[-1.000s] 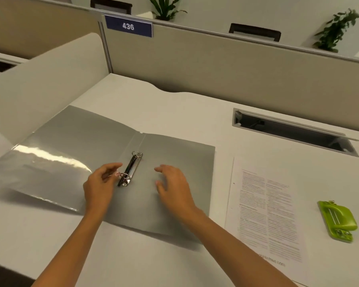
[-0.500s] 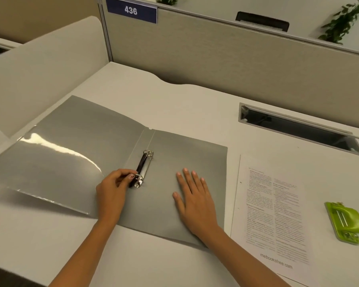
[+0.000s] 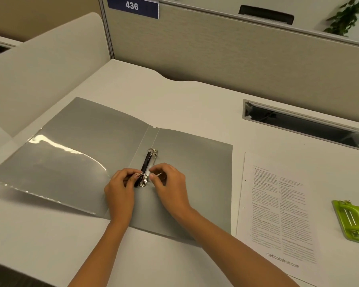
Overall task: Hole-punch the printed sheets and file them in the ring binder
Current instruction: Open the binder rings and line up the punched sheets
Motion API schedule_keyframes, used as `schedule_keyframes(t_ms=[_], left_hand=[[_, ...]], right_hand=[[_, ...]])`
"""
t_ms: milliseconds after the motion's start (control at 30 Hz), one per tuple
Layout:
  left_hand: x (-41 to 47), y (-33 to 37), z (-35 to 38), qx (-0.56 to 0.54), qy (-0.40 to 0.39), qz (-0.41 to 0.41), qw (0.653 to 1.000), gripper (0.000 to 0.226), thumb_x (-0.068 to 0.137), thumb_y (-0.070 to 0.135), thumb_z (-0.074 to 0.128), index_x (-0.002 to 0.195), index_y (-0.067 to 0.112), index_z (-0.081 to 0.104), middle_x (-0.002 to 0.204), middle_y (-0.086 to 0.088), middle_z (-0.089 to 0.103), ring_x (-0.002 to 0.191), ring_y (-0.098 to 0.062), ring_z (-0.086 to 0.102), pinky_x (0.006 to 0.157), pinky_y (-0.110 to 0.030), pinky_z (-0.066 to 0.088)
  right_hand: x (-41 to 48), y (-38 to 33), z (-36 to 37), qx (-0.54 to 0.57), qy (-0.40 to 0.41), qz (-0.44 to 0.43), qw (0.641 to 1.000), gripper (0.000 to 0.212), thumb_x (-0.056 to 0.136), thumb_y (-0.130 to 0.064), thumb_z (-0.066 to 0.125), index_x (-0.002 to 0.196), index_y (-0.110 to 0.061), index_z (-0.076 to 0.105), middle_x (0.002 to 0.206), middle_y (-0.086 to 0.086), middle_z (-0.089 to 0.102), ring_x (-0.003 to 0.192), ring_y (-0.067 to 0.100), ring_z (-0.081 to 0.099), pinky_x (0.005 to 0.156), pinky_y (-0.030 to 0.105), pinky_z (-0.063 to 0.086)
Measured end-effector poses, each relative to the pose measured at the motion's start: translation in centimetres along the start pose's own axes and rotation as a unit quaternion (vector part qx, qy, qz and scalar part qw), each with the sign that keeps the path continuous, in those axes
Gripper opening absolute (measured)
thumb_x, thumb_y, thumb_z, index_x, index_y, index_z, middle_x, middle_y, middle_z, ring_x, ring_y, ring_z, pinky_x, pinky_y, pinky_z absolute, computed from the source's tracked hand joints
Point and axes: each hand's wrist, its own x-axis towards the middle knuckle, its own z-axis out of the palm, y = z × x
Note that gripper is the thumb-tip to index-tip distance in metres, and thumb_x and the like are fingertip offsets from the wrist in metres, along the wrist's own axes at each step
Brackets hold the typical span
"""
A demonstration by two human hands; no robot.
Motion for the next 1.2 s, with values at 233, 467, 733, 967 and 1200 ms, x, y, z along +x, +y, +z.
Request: schedule_keyframes(t_ms=[233,467,733,967,1200], left_hand=[[0.5,-0.2,0.2,0.038,0.005,0.02,0.999,0.012,0.087,0.002,0.062,0.085,0.01,0.071,0.086,-0.002,0.07,0.077,-0.016,0.063,0.069,-0.025,0.048],[1.4,-0.1,0.3,0.027,-0.021,-0.001,0.999,0.018,0.083,-0.006,0.061,0.079,0.009,0.071,0.078,-0.002,0.07,0.073,-0.018,0.064,0.071,-0.023,0.051],[1.9,0.0,0.1,0.022,-0.048,-0.045,0.998,0.022,0.085,-0.01,0.054,0.079,0.006,0.069,0.076,-0.007,0.07,0.068,-0.019,0.066,0.061,-0.002,0.045],[1.9,0.4,-0.7,0.012,-0.074,-0.049,0.996,0.018,0.087,-0.004,0.058,0.081,0.006,0.072,0.075,-0.002,0.071,0.069,-0.01,0.067,0.062,-0.004,0.048],[1.9,0.8,-1.0,0.014,-0.084,-0.067,0.994,0.018,0.086,-0.004,0.059,0.081,0.008,0.072,0.077,-0.002,0.072,0.07,-0.005,0.067,0.063,-0.003,0.047]], right_hand=[[1.8,0.5,1.6,-0.005,-0.02,0.046,0.999,0.008,0.087,-0.016,0.067,0.083,-0.011,0.072,0.086,0.003,0.069,0.068,0.005,0.056,0.06,0.007,0.041],[1.5,1.4,1.7,-0.007,-0.032,0.041,0.999,0.008,0.087,-0.017,0.064,0.086,-0.014,0.071,0.086,-0.001,0.07,0.081,0.012,0.06,0.072,0.027,0.047],[1.3,1.7,0.8,0.022,-0.028,0.036,0.999,0.006,0.086,-0.015,0.066,0.084,-0.014,0.072,0.085,-0.004,0.069,0.079,0.01,0.06,0.072,0.025,0.048],[1.2,2.2,0.2,0.039,-0.035,0.01,0.999,0.005,0.085,-0.011,0.068,0.085,-0.01,0.073,0.084,-0.003,0.068,0.075,0.004,0.057,0.068,0.01,0.044],[1.0,2.7,0.2,0.085,-0.014,0.008,0.996,0.01,0.086,0.0,0.063,0.084,-0.004,0.072,0.085,0.005,0.067,0.074,0.017,0.064,0.067,0.029,0.057]])
